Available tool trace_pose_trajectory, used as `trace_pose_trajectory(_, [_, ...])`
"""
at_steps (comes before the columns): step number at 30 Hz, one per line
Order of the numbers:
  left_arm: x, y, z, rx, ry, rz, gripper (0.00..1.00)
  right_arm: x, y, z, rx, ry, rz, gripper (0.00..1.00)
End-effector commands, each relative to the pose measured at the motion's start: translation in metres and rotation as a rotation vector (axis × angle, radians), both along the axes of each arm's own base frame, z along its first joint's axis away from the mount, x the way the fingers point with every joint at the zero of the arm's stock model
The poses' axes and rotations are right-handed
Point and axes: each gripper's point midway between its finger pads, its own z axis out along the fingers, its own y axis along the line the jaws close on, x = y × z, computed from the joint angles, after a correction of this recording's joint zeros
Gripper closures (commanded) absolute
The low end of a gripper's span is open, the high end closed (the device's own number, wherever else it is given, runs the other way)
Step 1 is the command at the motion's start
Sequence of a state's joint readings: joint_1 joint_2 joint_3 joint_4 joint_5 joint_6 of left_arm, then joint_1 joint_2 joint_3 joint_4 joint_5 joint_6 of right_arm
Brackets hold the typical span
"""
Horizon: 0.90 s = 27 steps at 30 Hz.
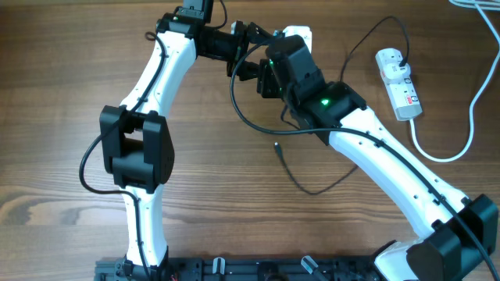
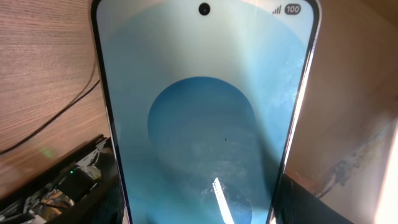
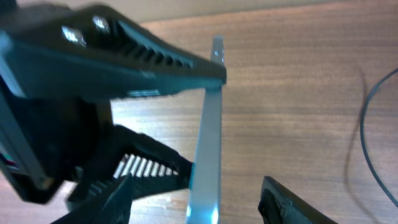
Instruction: Plug charger to phone and switch on socket
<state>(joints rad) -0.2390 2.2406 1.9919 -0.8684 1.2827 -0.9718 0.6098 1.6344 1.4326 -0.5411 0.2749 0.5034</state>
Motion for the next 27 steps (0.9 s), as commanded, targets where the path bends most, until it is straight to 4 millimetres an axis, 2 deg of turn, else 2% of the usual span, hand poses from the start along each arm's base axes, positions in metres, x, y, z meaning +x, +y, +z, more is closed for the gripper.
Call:
trace_pose_trajectory(1, [-0.001, 0.002, 0.031, -0.063, -0.068, -0.017, 0.43, 0.007, -0.004, 0.009, 0.016, -0.03, -0.044, 0.36])
trace_pose_trajectory(3, [-0.001, 0.002, 0.031, -0.063, -0.069, -0.017, 0.43, 0.009, -0.008, 0.008, 0.011, -0.029, -0.053, 0.4])
trace_pose_trajectory(5, [-0.001, 0.002, 0.031, -0.064, -0.078, -0.019, 0.43, 0.011, -0.012, 0.008, 0.009, -0.03, -0.065, 0.53])
trace_pose_trajectory(6, [-0.001, 0.002, 0.031, -0.066, -0.093, -0.023, 0.43, 0.011, -0.013, 0.008, 0.009, -0.031, -0.066, 0.56])
trace_pose_trajectory(9, [-0.001, 0.002, 0.031, -0.068, -0.116, -0.028, 0.43, 0.01, -0.011, 0.008, 0.017, -0.027, -0.056, 0.6])
trace_pose_trajectory(14, [-0.001, 0.002, 0.031, -0.072, -0.149, -0.036, 0.43, 0.011, -0.007, 0.009, 0.029, -0.031, -0.044, 0.61])
trace_pose_trajectory(17, [-0.001, 0.002, 0.031, -0.073, -0.163, -0.04, 0.43, 0.012, -0.006, 0.011, 0.036, -0.036, -0.04, 0.7])
trace_pose_trajectory(21, [-0.001, 0.002, 0.031, -0.073, -0.163, -0.04, 0.43, 0.011, -0.002, 0.01, 0.05, -0.028, -0.026, 0.74])
trace_pose_trajectory(27, [-0.001, 0.002, 0.031, -0.073, -0.163, -0.04, 0.43, 0.011, -0.002, 0.011, 0.067, -0.026, -0.039, 0.92])
